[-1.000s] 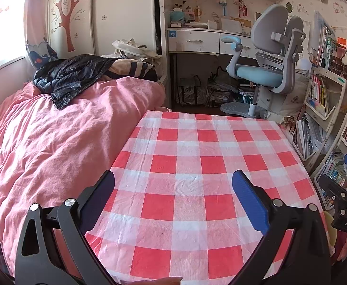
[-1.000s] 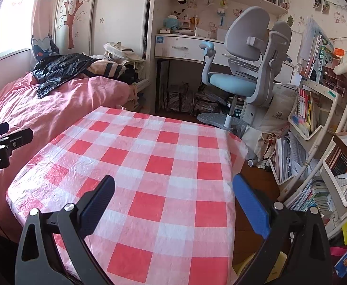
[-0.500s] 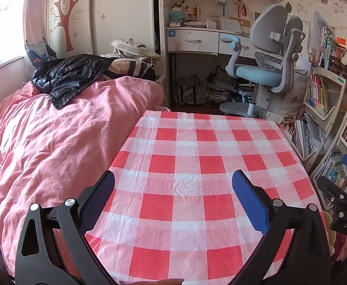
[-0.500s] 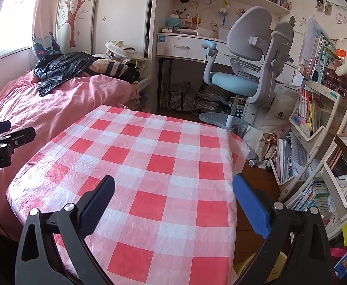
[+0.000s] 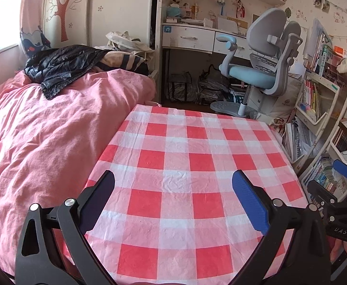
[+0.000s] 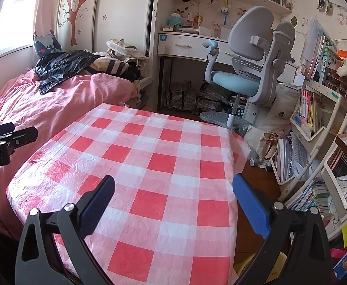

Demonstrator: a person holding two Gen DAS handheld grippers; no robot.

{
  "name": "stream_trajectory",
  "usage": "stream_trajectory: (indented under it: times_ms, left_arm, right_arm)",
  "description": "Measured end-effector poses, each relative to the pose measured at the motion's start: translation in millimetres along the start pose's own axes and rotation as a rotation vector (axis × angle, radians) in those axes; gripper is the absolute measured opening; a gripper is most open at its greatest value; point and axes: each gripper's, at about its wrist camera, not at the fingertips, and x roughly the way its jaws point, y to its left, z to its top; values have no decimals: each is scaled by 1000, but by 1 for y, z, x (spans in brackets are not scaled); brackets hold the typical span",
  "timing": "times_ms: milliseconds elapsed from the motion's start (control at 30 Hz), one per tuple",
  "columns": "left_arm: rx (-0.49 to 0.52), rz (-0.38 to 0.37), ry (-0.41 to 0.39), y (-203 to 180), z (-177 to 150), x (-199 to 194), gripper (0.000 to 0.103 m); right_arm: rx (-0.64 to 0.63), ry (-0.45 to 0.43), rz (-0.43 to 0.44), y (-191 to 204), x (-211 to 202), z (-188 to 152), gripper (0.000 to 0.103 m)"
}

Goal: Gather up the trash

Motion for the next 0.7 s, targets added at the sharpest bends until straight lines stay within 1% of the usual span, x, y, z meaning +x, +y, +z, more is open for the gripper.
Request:
stream_trajectory:
  times_ms: [100,167,267,367,467,533,700]
  left_arm:
    - [-30,-34,-9,4,-2,-1,96]
    - [-22,-45,-39,3,-2,-5,96]
    - [35,0,-72,-2,-2,-11,96]
    - [64,12,-51,-3,-2,-8,96]
    - [109,38,12,-7,-2,1,96]
    - [105,41,37,-7,-2,5,96]
    - [79,25,55,0,-2,9,96]
  right_arm:
    - [-6,4,2,1,1,-1,95]
    - [-10,8,3,3,2,-2,95]
    - [-11,10,4,3,3,-3,95]
    - [-11,9,5,2,3,-3,95]
    - [-11,16,6,3,3,-4,95]
    - [-13,20,9,2,4,-4,95]
    - [-17,30,13,-1,4,-4,95]
